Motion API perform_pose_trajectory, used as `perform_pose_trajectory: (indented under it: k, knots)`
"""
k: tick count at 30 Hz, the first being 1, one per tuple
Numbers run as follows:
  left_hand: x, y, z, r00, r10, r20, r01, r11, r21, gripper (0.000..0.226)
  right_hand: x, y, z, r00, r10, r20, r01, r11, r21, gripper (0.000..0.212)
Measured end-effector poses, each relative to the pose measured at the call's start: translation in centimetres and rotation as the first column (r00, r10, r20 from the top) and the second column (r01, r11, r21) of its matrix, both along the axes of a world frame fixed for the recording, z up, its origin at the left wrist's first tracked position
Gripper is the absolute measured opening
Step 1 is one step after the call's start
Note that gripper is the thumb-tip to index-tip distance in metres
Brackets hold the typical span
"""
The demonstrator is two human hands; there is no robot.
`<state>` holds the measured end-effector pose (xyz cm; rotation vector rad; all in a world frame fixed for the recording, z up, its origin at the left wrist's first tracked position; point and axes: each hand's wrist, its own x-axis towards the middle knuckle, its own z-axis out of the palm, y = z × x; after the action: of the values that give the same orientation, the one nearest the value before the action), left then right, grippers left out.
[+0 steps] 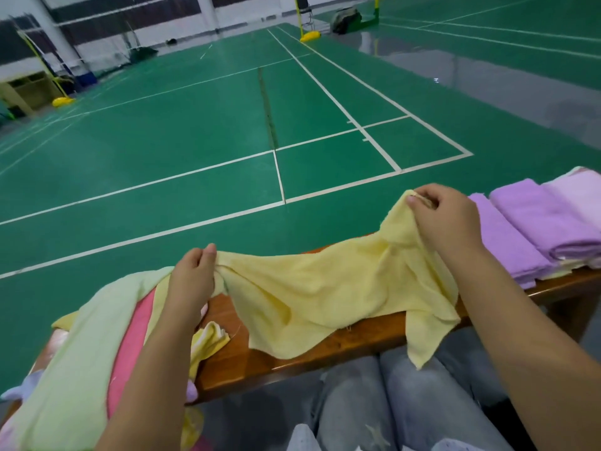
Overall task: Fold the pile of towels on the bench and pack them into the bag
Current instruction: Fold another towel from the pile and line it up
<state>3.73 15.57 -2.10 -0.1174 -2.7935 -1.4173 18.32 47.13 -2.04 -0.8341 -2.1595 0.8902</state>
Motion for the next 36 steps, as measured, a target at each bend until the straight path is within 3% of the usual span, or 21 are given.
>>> perform_pose_trajectory:
  k: [4,7,9,11,13,17,21,26,27,31,33,36]
  knots:
    - [1.1,-0.5,0.3,0.977,-0.047,0.210,0.005,0.981,0.193,0.035,0.8,-1.4,0.2,0.999,0.037,-0.035,-0.039,0.998,-0.051,0.020]
    - [2.7,-0.2,0.4,0.937,-0.214,0.274,0.149,0.959,0.242,0.022,0.7,-3.3,0.1,0.987,0.161,0.029,-0.158,0.984,-0.083,0.016]
    - [4.1,0.1,0.6,0.913,-0.324,0.248,0.292,0.943,0.158,0.022,0.5,-4.7,-0.6,0.965,0.242,0.099,-0.233,0.968,-0.098,0.016]
    - [5.3,0.6,0.6,0.889,-0.427,0.165,0.450,0.883,-0.136,0.030,0.3,-5.5,-1.8,0.939,0.266,0.216,-0.252,0.963,-0.092,0.018]
    - [6.3,0.9,0.6,0.869,-0.492,0.044,0.477,0.812,-0.337,0.038,0.2,-5.8,-3.3,0.907,0.268,0.323,-0.249,0.963,-0.100,0.023]
    - [6.8,0.7,0.7,0.893,-0.451,-0.022,0.421,0.850,-0.316,0.025,0.5,-6.2,-6.1,0.849,0.323,0.419,-0.219,0.936,-0.277,0.029]
    - [6.7,0.3,0.9,0.927,-0.366,-0.076,0.346,0.917,-0.198,0.014,0.8,-6.2,-6.6,0.871,0.332,0.362,-0.139,0.873,-0.467,0.034]
    - [6.7,1.2,0.6,0.947,-0.321,-0.029,0.321,0.947,-0.021,0.004,0.8,-6.2,-5.5,0.932,0.315,0.180,-0.116,0.728,-0.676,0.039]
    - [6.8,1.5,0.5,0.957,-0.288,-0.025,0.289,0.957,0.012,0.003,0.9,-6.1,-5.2,0.950,0.289,0.117,-0.111,0.664,-0.739,0.039]
    - [6.2,1.5,0.3,0.994,-0.096,-0.058,0.105,0.975,0.197,0.005,1.9,-4.2,-3.8,0.978,0.067,-0.198,-0.208,0.249,-0.946,0.033]
    - [5.5,1.4,0.6,0.999,-0.034,-0.036,0.042,0.957,0.286,0.005,2.2,-3.0,-3.3,0.963,-0.027,-0.267,-0.260,0.152,-0.953,0.033]
    - [4.8,2.0,1.0,0.998,-0.049,0.051,0.028,0.937,0.348,0.005,2.0,-2.6,-2.2,0.932,-0.094,-0.349,-0.341,0.092,-0.935,0.026]
